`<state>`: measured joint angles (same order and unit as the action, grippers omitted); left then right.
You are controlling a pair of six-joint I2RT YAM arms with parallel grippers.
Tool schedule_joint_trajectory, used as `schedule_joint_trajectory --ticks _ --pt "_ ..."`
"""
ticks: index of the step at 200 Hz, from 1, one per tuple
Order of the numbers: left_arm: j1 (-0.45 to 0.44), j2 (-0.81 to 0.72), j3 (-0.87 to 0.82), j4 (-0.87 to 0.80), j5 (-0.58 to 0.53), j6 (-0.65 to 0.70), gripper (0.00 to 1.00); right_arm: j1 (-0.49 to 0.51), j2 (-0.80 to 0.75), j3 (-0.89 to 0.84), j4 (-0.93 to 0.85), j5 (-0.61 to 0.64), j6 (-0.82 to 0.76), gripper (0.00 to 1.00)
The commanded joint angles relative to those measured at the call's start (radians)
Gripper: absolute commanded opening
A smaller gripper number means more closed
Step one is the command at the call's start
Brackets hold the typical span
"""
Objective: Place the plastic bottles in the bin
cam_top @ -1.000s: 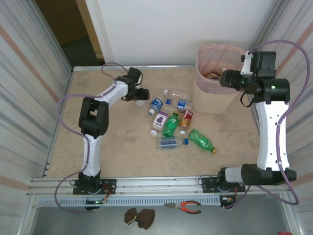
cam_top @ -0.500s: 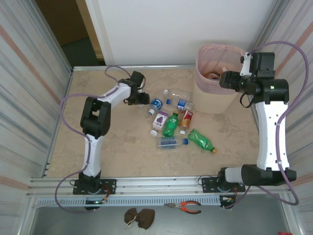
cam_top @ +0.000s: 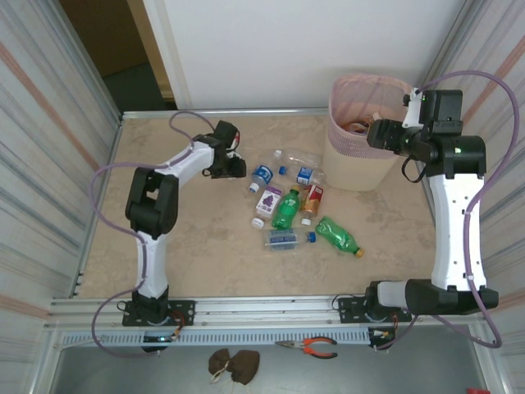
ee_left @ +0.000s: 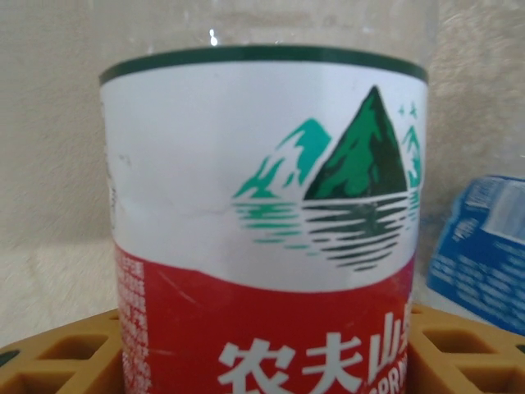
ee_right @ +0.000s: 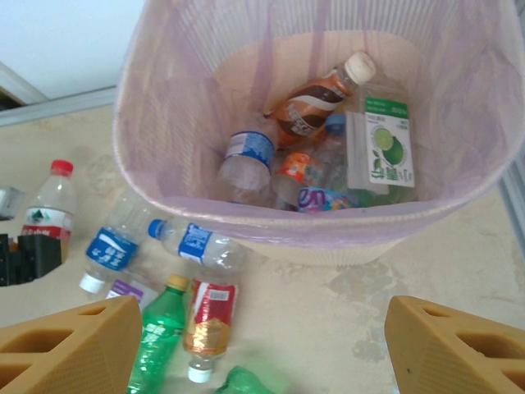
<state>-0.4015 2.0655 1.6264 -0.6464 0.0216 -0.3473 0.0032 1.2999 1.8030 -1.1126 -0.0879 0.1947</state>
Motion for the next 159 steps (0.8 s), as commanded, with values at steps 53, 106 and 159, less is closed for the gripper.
schedule_joint_trajectory --ticks 53,106,159 --pt "-0.003 -0.400 -0.250 0.258 0.182 0.044 0.56 0.044 -0.114 -0.131 0.241 -0.257 0.087 0.77" --pt "-0.005 -0.628 -0.380 0.461 0.412 0.082 0.53 0.118 -0.195 -0.233 0.482 -0.375 0.104 0.78" --pt "-0.013 -0.778 -0.465 0.694 0.696 0.098 0.53 0.216 -0.236 -0.294 0.706 -0.524 0.122 0.81"
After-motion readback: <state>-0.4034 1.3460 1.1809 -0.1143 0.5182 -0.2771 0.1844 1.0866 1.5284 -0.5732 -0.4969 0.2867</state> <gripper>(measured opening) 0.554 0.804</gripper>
